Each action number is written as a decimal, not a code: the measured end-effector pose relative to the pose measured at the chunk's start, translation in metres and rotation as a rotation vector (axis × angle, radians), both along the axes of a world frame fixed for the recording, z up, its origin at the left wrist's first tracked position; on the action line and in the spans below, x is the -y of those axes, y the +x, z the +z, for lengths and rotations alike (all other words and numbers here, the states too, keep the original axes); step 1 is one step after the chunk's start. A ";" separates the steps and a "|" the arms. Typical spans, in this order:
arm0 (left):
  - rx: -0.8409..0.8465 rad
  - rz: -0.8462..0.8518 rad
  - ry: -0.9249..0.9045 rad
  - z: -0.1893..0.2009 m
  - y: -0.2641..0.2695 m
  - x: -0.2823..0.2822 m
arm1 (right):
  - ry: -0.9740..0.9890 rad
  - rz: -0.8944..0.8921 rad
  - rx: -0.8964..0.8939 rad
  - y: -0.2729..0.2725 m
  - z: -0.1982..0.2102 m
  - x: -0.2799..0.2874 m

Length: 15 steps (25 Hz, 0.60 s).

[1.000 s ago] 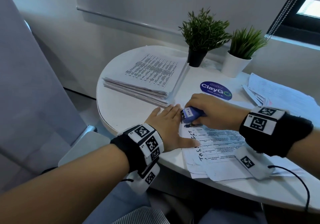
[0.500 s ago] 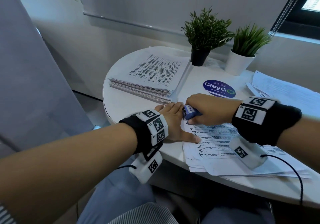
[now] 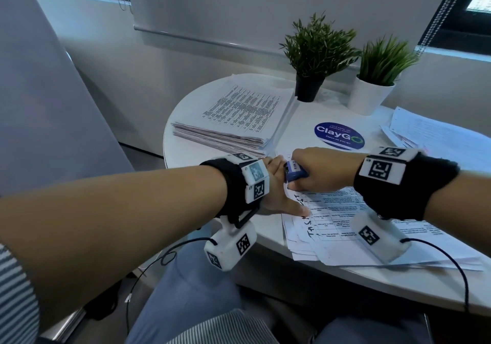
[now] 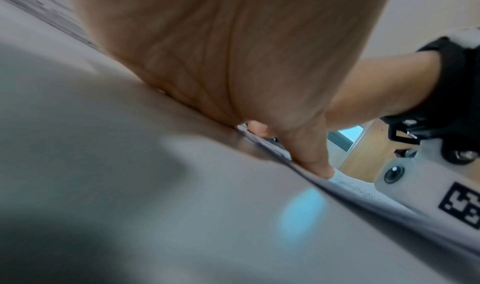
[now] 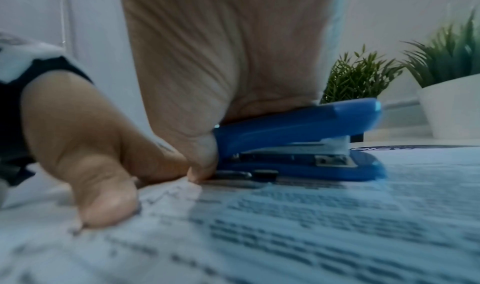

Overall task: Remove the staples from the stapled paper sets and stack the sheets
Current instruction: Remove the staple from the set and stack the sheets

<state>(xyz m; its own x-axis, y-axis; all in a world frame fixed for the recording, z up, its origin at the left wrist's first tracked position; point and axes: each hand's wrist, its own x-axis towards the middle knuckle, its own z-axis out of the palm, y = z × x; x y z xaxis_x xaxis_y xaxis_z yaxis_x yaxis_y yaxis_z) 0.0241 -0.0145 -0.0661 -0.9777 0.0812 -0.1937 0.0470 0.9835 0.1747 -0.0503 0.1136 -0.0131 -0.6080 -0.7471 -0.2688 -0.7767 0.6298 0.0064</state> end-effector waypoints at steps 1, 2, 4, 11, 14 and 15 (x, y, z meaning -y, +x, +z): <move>-0.009 -0.009 -0.005 0.002 0.001 -0.001 | -0.038 0.023 -0.035 0.002 -0.001 -0.003; -0.015 -0.020 -0.010 0.004 0.002 -0.001 | -0.075 0.052 -0.078 0.004 -0.003 -0.006; -0.031 -0.048 -0.009 0.011 0.005 -0.002 | -0.116 0.133 -0.184 0.009 -0.005 -0.013; -0.040 -0.130 -0.025 0.022 0.010 -0.005 | -0.112 0.452 -0.491 0.011 -0.006 -0.020; -0.029 -0.145 -0.040 0.016 0.006 -0.004 | -0.079 0.504 -0.551 0.012 -0.006 -0.021; -0.023 -0.118 -0.026 0.015 0.006 -0.005 | -0.067 0.518 -0.569 0.012 -0.007 -0.022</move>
<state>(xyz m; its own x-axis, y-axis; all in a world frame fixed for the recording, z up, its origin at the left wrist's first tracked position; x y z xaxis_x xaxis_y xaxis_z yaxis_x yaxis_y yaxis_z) 0.0302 -0.0099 -0.0509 -0.9658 0.1914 -0.1749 0.1666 0.9750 0.1468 -0.0384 0.1351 -0.0197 -0.2077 -0.9775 0.0361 -0.8607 0.2001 0.4680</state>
